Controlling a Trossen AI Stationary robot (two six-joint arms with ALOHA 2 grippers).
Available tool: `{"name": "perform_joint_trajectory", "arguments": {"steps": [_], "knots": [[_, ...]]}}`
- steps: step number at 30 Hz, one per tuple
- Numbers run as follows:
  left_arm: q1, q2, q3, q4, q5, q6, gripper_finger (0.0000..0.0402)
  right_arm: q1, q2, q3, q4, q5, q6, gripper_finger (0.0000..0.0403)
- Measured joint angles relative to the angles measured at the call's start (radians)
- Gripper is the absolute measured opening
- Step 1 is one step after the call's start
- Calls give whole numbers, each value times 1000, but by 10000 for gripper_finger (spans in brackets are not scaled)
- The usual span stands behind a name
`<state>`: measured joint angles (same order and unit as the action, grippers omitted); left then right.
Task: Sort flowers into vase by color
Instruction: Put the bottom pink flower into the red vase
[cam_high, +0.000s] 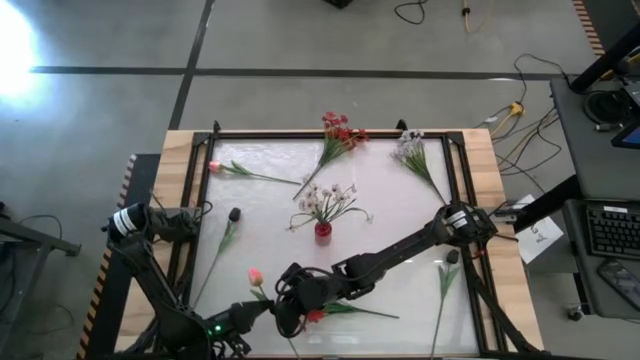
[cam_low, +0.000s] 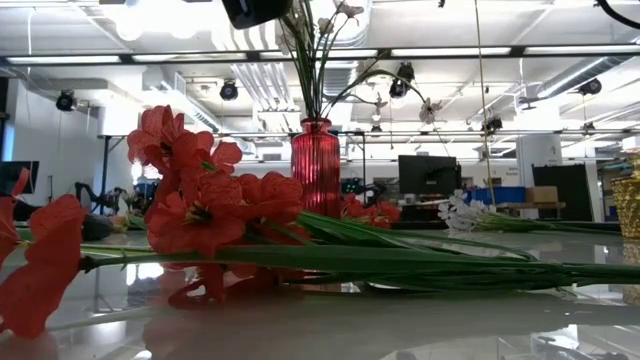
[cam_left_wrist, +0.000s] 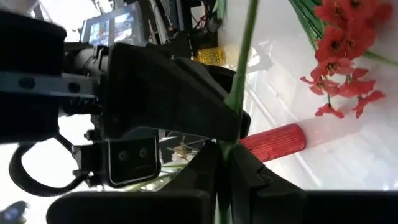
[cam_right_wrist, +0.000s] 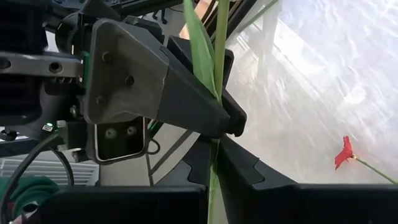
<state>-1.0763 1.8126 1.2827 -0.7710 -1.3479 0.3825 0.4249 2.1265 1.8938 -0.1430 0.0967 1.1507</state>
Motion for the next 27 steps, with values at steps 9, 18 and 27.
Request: {"name": "perform_joint_trajectory", "arguments": {"steps": [9,18,27], "knots": [[0,-12,0,-25,14,-257,97,-7,0,0,-5,-22,-24,13],[-10,-37,0,-55,29,-423,187,-12,-20,0,-7,-20,-52,13],[-31,-131,0,-246,101,-677,221,-13,-108,0,-129,35,-135,13]]}}
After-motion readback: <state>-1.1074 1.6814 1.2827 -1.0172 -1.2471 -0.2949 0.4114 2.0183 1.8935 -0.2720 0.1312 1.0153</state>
